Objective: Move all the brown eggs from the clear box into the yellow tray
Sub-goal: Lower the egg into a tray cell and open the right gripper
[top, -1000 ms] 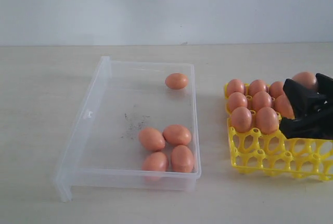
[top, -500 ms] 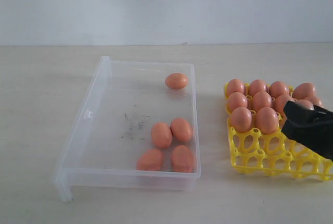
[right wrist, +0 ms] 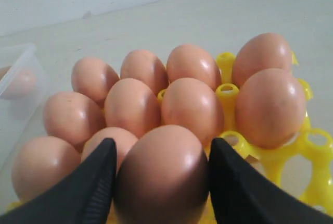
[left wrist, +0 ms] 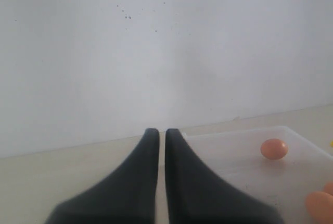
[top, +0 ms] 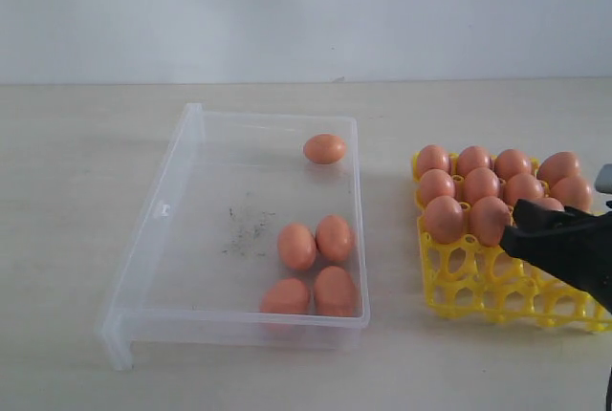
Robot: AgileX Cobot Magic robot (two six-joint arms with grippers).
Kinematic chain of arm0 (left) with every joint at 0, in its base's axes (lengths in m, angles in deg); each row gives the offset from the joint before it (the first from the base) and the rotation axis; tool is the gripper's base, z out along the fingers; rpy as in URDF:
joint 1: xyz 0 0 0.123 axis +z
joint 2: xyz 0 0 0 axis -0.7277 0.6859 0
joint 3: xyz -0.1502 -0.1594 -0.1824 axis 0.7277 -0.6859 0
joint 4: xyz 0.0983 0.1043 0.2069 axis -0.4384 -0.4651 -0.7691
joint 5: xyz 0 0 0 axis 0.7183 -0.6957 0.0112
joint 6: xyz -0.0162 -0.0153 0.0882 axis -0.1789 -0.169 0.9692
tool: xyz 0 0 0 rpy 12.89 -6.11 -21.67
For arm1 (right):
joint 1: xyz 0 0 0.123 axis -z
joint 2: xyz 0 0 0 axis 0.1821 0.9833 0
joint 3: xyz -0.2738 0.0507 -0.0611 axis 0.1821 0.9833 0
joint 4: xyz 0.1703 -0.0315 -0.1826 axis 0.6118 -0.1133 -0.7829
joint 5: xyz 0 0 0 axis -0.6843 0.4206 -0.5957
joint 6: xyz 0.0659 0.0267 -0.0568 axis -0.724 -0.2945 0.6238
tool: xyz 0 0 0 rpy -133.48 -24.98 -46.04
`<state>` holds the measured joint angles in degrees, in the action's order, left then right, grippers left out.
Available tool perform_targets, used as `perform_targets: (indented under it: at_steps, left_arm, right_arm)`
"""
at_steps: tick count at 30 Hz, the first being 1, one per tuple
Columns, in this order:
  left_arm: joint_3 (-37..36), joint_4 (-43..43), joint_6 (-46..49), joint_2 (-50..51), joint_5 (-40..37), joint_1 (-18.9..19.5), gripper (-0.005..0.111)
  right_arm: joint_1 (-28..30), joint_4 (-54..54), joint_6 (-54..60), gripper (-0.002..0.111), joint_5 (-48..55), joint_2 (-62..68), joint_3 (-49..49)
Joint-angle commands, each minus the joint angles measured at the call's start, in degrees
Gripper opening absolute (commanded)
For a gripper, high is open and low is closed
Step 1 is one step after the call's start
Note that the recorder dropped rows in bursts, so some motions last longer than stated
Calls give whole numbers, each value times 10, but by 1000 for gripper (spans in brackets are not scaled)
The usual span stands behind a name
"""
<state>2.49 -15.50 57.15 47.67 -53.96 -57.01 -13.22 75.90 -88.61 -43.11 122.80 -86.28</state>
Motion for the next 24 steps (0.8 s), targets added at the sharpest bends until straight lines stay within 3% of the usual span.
perform_targets:
  at_steps: [1, 11, 24]
  left_arm:
    - [-2, 1, 1, -1, 0, -2, 4]
    - [-2, 1, 1, -1, 0, -2, 4]
    - [-2, 1, 1, -1, 0, -2, 4]
  right_arm:
    - [5, 40, 43, 0, -7, 24, -19]
    - [5, 43, 162, 0, -7, 33, -48]
    - [5, 67, 134, 0, -7, 79, -60]
